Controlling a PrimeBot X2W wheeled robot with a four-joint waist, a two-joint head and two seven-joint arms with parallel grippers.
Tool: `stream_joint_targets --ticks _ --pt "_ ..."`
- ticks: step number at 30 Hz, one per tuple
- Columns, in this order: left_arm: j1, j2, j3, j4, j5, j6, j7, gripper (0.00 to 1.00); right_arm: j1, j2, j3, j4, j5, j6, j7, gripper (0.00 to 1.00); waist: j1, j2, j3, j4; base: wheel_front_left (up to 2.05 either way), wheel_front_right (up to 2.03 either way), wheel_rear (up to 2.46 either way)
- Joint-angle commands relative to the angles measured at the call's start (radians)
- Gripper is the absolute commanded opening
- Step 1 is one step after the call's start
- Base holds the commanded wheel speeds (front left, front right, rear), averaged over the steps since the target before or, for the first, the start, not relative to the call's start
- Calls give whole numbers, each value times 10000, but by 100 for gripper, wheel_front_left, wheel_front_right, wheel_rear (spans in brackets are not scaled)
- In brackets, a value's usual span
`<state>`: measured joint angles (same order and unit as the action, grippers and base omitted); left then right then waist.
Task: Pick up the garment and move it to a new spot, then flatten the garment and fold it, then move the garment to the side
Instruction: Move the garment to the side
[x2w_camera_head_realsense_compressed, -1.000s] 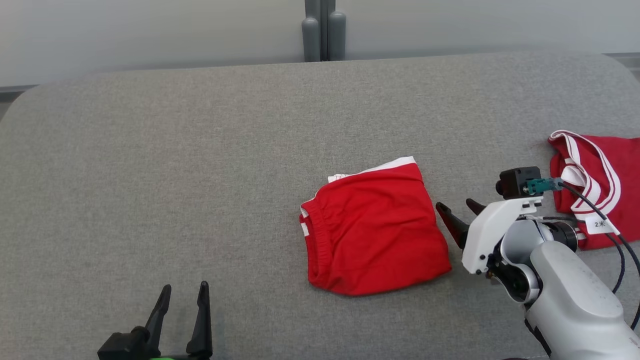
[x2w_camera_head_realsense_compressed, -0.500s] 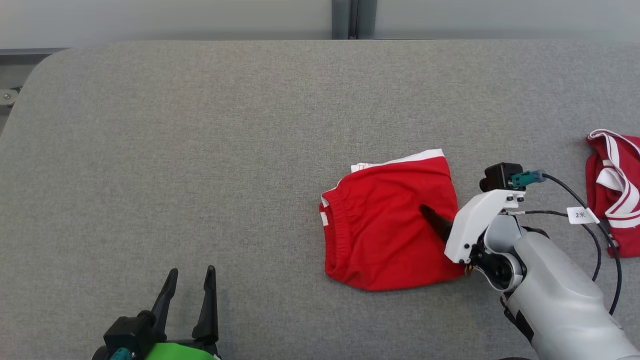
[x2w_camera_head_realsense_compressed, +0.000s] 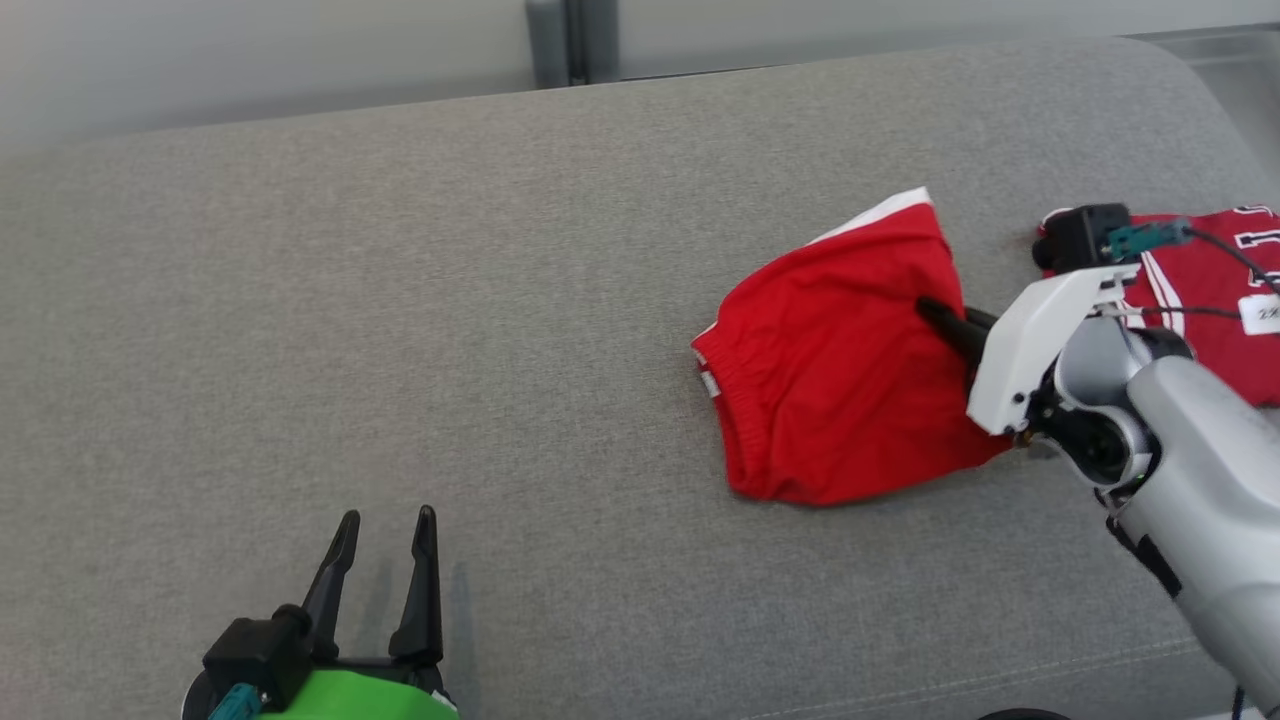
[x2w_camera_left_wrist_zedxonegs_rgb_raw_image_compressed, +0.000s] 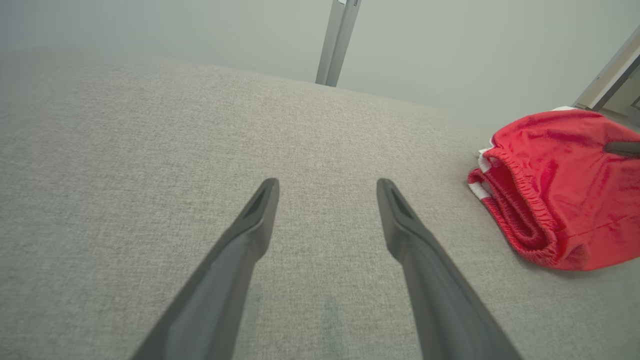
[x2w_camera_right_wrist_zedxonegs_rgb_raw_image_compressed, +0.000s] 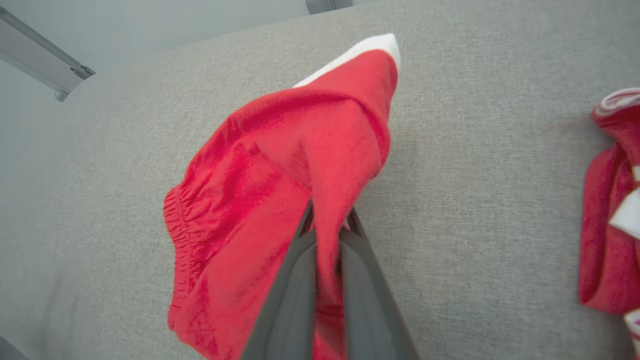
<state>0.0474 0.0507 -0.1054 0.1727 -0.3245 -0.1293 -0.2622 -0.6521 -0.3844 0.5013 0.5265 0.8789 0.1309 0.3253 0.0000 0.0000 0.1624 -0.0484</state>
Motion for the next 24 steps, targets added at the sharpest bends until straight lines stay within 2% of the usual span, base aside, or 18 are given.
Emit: stream_joint_targets --ticks 1,8,13,24 --pt "-256 12 -73 -34 -46 -25 -27 100 -183 -331 14 -186 26 -5 147 0 0 0 114 -736 0 0 0" --pt "-499 16 -314 -111 -126 -25 -28 100 -947 -1574 -259 -1012 106 -4 1240 0 0 0 360 -1104 0 0 0" --pt "-579 13 -393 -174 -175 -25 -28 100 -1202 -2112 -737 -1299 -108 -4 1941 0 0 0 585 -1068 0 0 0" --pt "-1080 14 -670 -115 -184 -25 -27 100 -2316 -2010 -1245 -1403 -890 -4 3089 0 0 0 1219 -576 0 0 0"
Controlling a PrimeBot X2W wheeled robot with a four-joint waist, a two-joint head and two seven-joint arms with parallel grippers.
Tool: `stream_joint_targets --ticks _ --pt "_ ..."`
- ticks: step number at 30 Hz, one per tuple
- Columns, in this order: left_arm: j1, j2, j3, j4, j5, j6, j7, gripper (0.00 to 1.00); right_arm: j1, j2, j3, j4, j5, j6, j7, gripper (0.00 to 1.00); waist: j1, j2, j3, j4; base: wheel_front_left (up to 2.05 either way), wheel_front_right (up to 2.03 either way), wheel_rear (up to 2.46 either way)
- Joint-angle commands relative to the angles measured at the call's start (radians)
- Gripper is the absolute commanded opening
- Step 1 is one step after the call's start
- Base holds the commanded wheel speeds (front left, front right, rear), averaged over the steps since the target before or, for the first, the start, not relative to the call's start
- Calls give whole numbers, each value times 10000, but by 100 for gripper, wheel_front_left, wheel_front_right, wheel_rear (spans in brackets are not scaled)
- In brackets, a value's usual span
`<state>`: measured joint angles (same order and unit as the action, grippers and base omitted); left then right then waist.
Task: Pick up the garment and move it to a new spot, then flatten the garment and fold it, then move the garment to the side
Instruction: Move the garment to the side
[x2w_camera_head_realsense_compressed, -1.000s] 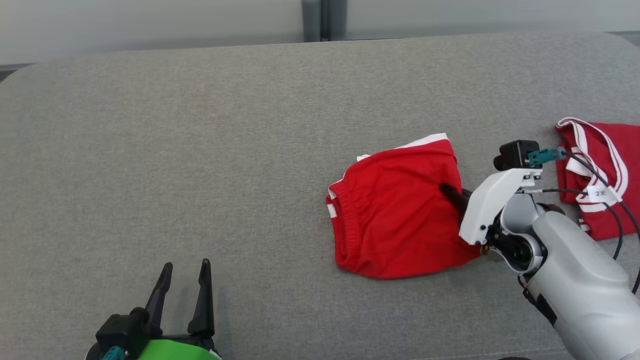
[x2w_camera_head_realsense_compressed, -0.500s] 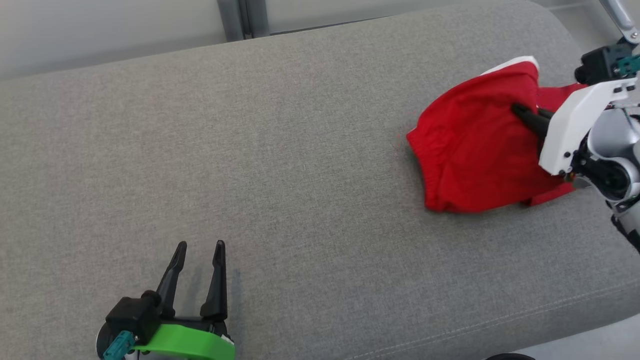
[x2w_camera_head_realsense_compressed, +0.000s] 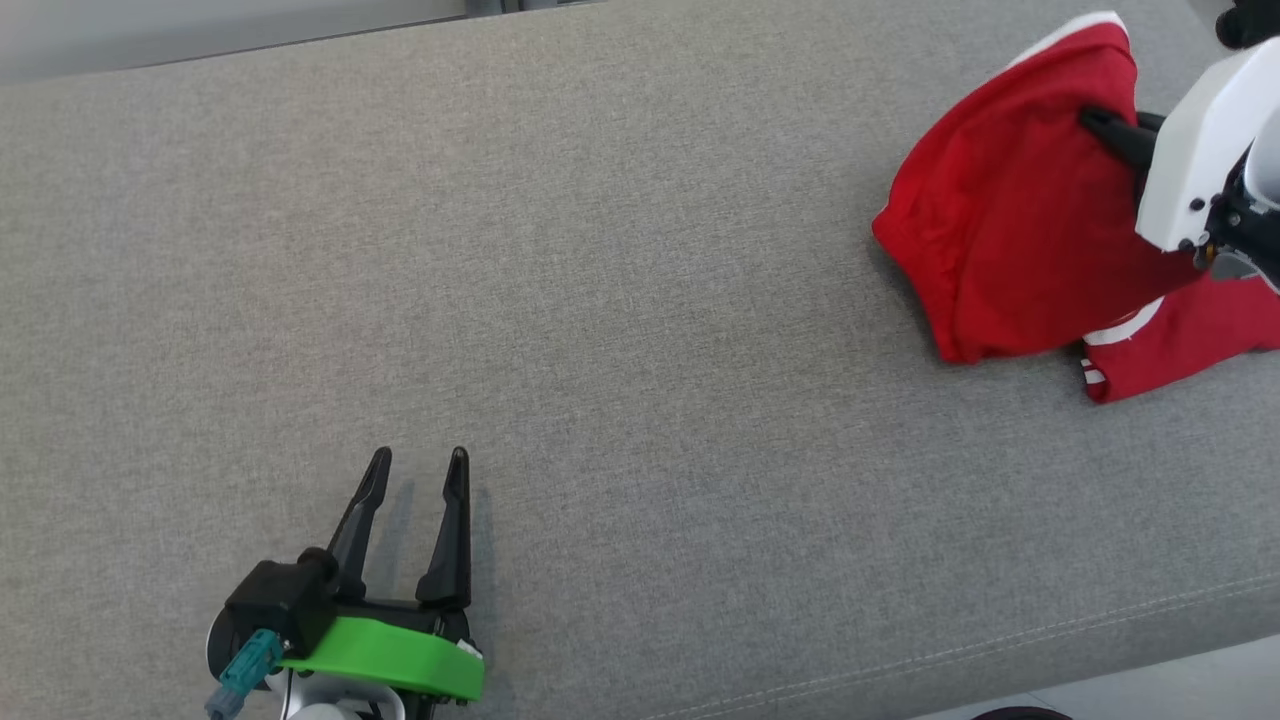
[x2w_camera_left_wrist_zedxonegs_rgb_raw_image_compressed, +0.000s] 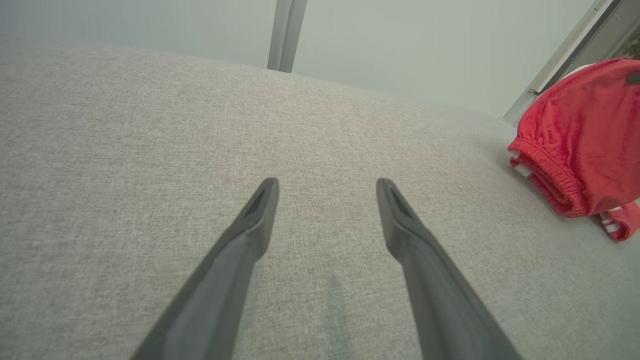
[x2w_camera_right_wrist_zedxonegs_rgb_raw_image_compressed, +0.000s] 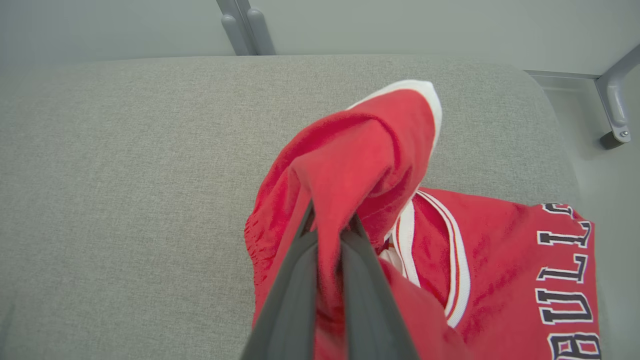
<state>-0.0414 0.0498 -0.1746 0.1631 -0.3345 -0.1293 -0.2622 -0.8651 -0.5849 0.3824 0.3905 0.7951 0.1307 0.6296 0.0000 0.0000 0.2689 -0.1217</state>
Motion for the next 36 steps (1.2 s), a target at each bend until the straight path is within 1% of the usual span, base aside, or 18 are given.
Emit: stream_joint_targets --ticks 1,6,11,15,20,25,28,30,33,35,36 --pt "-215 24 30 -24 -78 -25 -27 100 -301 23 -76 -80 -80 -2 157 0 0 0 197 194 0 0 0" --pt "-212 23 130 -41 -23 -25 -27 100 -603 59 -282 -228 -84 -2 665 0 0 0 374 306 0 0 0" --pt "-66 23 197 -32 15 -25 -28 100 -264 -123 -581 -252 31 -2 1048 0 0 0 471 294 0 0 0" --pt "-28 23 193 15 138 -25 -27 100 -32 -263 -1178 -236 61 -2 1414 0 0 0 626 187 0 0 0" --pt "-143 93 238 43 255 -25 -27 100 131 -355 -2018 -116 -123 -2 2123 0 0 0 765 7 0 0 0" --pt "-255 267 174 64 307 -25 -27 100 424 -419 -2729 5 -730 -2 2646 0 0 0 883 -109 0 0 0" --pt "-399 387 101 48 303 -25 -27 100 665 -420 -3023 87 -1433 -2 2408 0 0 0 1077 -79 0 0 0" --pt "-493 489 55 48 299 -25 -27 100 781 -501 -3081 107 -2016 -3 1869 0 0 0 1251 -8 0 0 0" --pt "-634 570 6 80 290 -25 -27 100 940 -404 -3167 402 -2732 -3 969 0 0 0 1505 121 0 0 0" --pt "-715 569 -2 85 282 -25 -27 100 978 -402 -3340 706 -3149 -3 452 0 0 0 1639 231 0 0 0" --pt "-745 574 16 81 293 -25 -27 100 1047 -476 -3490 1080 -3605 -3 113 0 0 0 1747 329 0 0 0"
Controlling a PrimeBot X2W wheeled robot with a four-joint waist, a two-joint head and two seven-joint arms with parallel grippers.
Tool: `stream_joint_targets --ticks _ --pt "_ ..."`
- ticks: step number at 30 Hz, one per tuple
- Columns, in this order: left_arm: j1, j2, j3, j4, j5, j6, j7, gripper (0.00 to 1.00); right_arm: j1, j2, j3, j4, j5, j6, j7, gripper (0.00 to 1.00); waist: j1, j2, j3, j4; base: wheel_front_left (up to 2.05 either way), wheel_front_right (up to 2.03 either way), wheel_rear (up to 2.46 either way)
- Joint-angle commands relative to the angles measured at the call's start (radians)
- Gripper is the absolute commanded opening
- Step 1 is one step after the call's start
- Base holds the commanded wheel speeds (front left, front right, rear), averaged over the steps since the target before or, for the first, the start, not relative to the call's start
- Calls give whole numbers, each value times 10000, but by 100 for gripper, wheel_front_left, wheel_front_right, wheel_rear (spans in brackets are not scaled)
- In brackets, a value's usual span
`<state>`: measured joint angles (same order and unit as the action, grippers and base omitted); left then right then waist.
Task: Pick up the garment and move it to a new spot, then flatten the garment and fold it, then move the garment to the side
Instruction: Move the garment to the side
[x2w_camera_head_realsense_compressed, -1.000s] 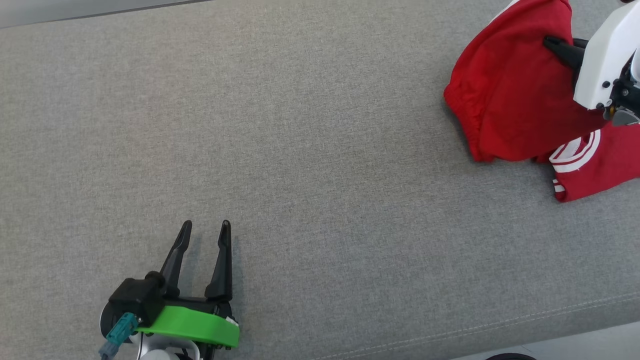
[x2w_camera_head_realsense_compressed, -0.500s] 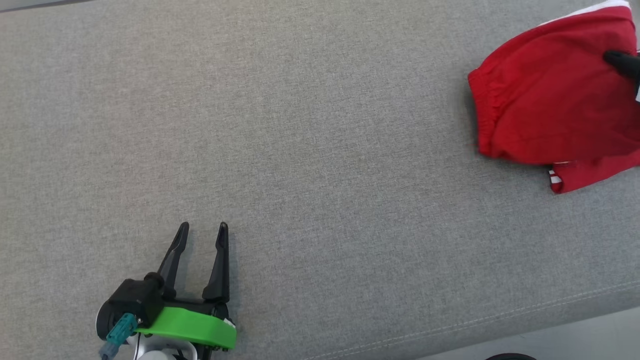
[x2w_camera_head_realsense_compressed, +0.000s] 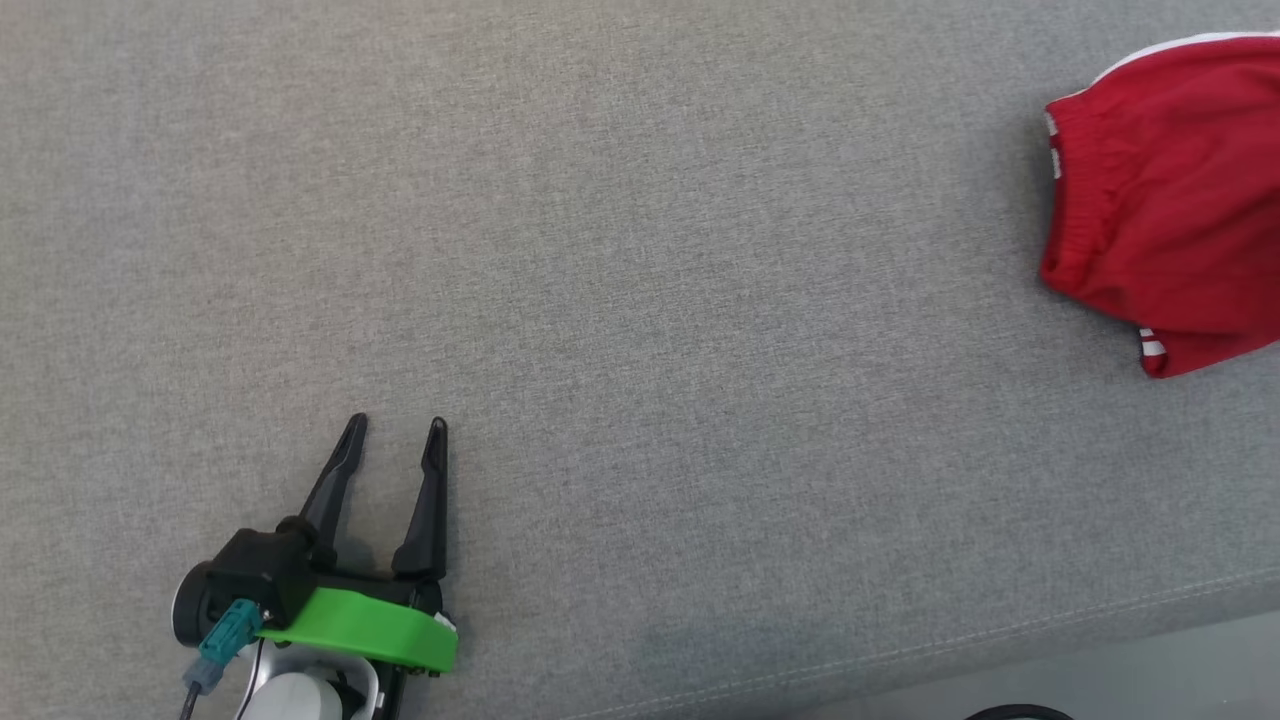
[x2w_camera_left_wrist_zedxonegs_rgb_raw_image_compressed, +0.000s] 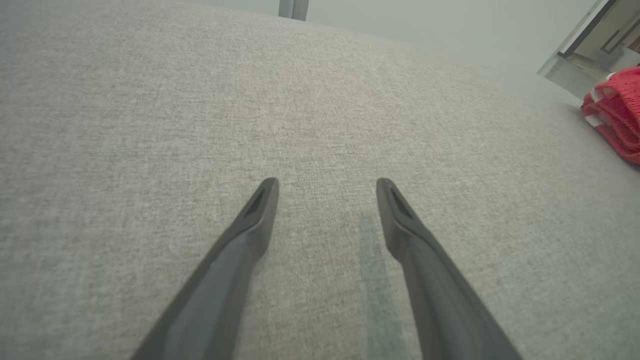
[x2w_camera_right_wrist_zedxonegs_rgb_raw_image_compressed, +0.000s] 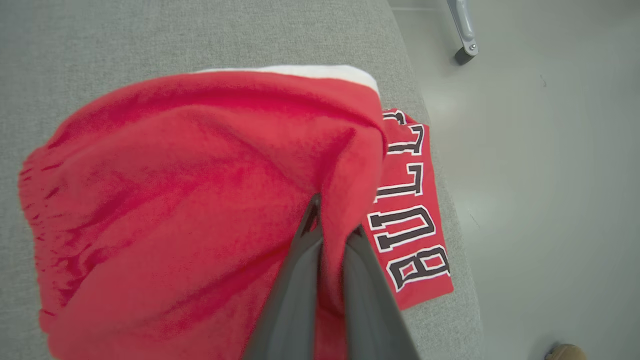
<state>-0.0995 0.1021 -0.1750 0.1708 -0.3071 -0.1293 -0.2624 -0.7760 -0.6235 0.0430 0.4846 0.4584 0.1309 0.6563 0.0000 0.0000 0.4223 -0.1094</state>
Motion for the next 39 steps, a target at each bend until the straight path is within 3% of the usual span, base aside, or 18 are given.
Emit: stream_joint_targets --ticks 1,5,6,7,8,9,14,20,25,32,39 --pt "-168 47 39 -2 16 -25 -26 100 155 -141 -165 270 -466 -5 -391 0 0 0 258 246 0 0 0" --pt "-101 55 97 16 4 -25 -25 100 263 -30 -556 1047 -1371 -7 -1345 0 0 0 363 347 0 0 0" --pt "-83 55 103 23 4 -25 -25 100 260 -9 -690 1227 -1590 -7 -1615 9 0 0 373 363 0 0 0" --pt "-73 54 103 29 8 -25 -25 100 252 -22 -808 1379 -1814 -7 -1907 35 0 0 383 375 0 0 0" --pt "-70 54 110 32 7 -25 -22 100 285 27 -842 1517 -2082 -8 -2212 71 0 0 385 385 0 0 0" --pt "-65 52 119 39 8 -24 -9 100 349 119 -823 1652 -2253 -8 -2494 100 0 0 377 391 0 0 0" --pt "-62 42 203 58 28 -7 -11 100 388 399 -1083 2284 -3232 -8 -4175 100 0 0 237 347 0 0 0" --pt "155 -43 255 151 -27 -7 -11 100 602 203 -1241 3119 -4153 -11 -4877 100 0 0 -184 286 0 0 0" --pt "542 -167 386 246 -172 -7 -11 100 885 243 -1750 2999 -4956 -11 -6063 100 0 0 -973 287 0 0 0" --pt "1420 -294 846 210 -95 -7 -12 100 2014 607 -1455 1025 -4223 -11 -8154 100 0 0 -2441 458 0 0 0" --pt "2026 -402 1358 445 -122 -6 -12 100 4786 1314 -1118 -1999 -2828 -13 -8705 100 0 0 -3698 994 0 0 0"
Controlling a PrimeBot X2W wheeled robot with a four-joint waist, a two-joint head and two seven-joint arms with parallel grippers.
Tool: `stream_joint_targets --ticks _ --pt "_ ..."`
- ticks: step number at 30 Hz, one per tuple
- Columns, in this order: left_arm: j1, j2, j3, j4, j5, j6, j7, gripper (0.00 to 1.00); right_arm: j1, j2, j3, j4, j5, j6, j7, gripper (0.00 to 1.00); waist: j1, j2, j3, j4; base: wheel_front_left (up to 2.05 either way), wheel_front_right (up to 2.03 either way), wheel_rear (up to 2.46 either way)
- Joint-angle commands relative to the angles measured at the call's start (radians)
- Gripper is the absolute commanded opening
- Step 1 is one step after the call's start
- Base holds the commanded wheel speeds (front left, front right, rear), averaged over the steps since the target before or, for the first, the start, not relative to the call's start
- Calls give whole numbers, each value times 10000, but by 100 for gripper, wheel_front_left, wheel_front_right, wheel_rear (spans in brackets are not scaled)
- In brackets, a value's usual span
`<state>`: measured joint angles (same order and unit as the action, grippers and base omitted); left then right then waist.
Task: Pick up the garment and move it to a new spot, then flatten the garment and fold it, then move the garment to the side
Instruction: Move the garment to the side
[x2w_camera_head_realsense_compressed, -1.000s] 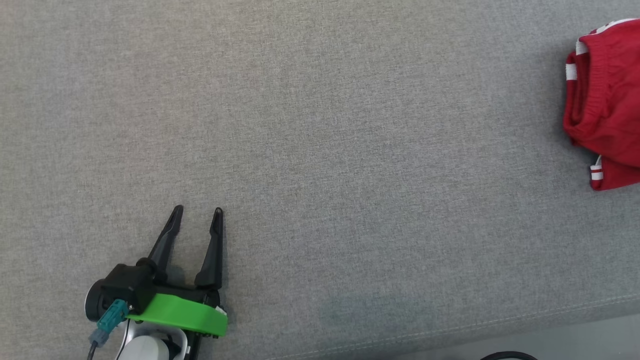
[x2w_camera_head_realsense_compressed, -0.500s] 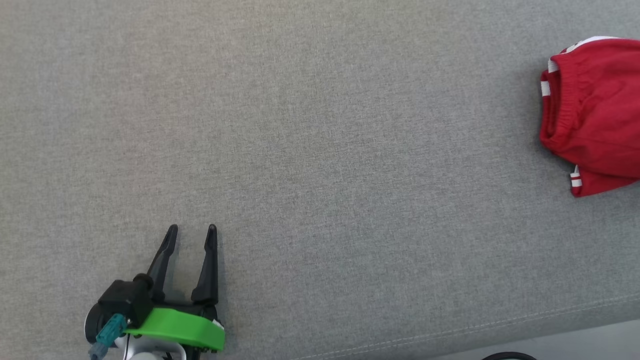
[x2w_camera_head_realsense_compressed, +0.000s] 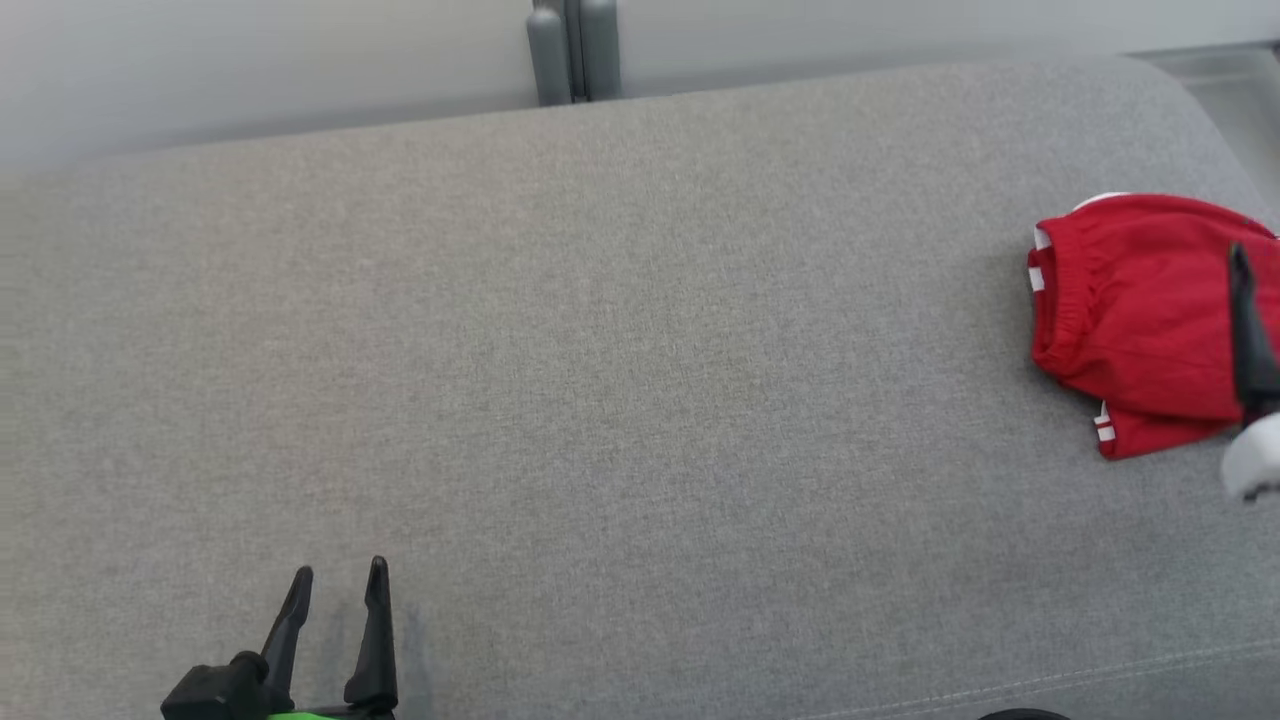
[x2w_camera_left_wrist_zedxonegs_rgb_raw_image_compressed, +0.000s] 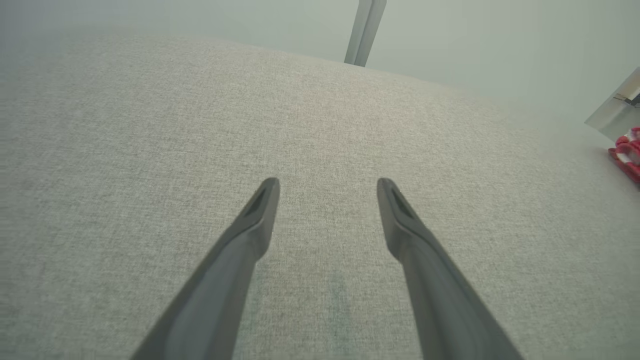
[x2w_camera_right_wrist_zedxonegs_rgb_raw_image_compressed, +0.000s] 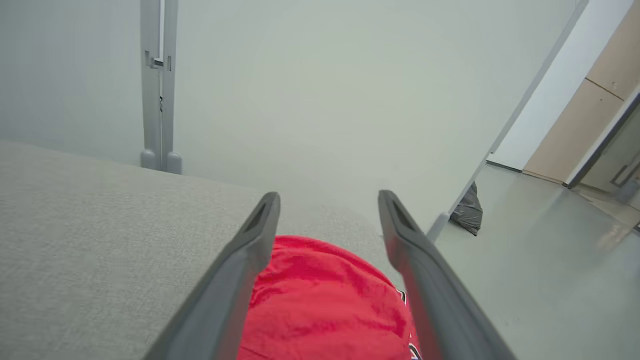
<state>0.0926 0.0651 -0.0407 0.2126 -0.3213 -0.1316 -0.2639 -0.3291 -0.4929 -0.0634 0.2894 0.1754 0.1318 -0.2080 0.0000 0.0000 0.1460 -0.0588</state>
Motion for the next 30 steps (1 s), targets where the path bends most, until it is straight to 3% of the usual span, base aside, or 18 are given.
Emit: stream_joint_targets --ticks 1,7,16,23,30 --pt "112 -12 130 48 36 19 3 100 802 116 -30 -417 92 -21 -125 100 0 0 -1041 574 0 0 0" --pt "256 -20 414 395 414 52 3 100 3117 1289 476 -1265 582 -23 -502 100 0 0 -1520 958 0 0 0" --pt "274 -85 672 381 631 35 3 100 3959 2852 776 -840 -183 -21 -569 100 0 0 -1696 1032 0 0 0" --pt "404 -19 352 378 435 16 3 100 4285 3590 194 -1151 -1188 -21 -572 100 0 0 -1842 1055 0 0 0" --pt "434 202 -10 467 164 17 3 100 4408 3912 -186 -1242 -1772 -21 -573 100 0 0 -1960 977 0 0 0"
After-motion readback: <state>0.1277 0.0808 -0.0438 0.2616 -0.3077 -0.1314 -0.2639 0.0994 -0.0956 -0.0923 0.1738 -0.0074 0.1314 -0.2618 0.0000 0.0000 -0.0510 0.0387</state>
